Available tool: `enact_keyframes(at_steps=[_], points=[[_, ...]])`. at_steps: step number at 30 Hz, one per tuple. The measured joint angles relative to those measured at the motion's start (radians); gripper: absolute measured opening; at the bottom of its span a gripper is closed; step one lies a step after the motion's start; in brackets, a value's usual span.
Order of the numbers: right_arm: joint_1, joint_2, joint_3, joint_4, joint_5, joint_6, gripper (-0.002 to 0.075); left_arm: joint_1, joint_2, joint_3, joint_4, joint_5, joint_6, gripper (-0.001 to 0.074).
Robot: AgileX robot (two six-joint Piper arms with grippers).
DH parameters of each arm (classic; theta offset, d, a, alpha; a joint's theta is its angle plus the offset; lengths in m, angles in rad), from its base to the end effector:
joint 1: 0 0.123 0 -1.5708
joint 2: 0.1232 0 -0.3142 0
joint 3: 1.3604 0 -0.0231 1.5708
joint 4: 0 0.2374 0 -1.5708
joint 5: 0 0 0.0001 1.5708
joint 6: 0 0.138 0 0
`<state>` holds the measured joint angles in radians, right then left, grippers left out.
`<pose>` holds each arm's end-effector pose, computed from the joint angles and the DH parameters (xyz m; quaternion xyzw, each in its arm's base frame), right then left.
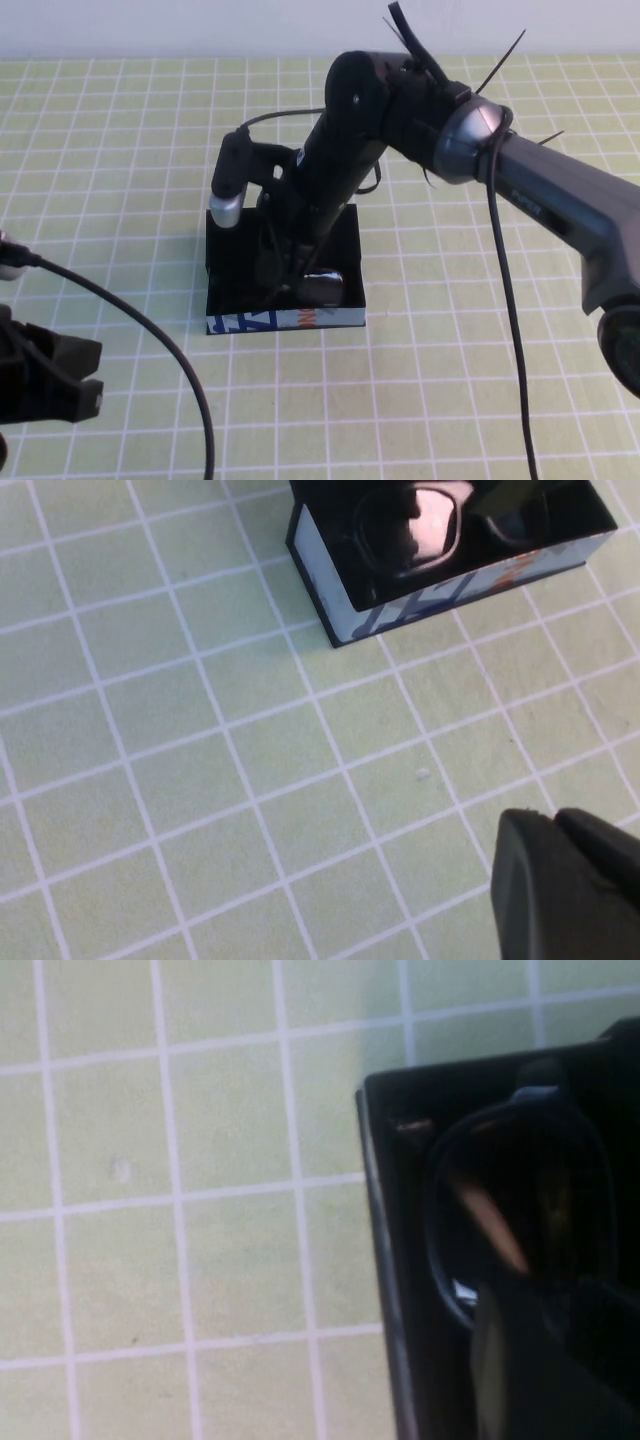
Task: Return glasses to glasses case
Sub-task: Place the glasses in the glasses case
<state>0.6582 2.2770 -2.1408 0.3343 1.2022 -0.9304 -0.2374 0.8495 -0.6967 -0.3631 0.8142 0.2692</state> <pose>0.3805 0.3476 0.2227 -0.6703 0.7068 0.1400 0.1775 0.1372 -0.0699 0.2903 0.1621 0.9140 -0.1602 0.3357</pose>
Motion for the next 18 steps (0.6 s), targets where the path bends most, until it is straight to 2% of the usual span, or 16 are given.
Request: enact_keyframes(at_steps=[5, 12, 18], points=[[-0.018, -0.044, -0.025, 0.039, 0.002, 0.005, 0.0101, 0.000, 0.031, 0.000, -0.044, 0.015, 0.112, -0.0004], [-0.073, -0.087, -0.034, 0.246, 0.009, 0.007, 0.0057, 0.000, 0.092, 0.000, -0.069, -0.047, 0.143, -0.0004], [-0.089, -0.082, -0.034, 0.248, -0.047, 0.043, 0.0037, 0.000, 0.130, -0.002, -0.170, -0.097, 0.243, -0.0004]])
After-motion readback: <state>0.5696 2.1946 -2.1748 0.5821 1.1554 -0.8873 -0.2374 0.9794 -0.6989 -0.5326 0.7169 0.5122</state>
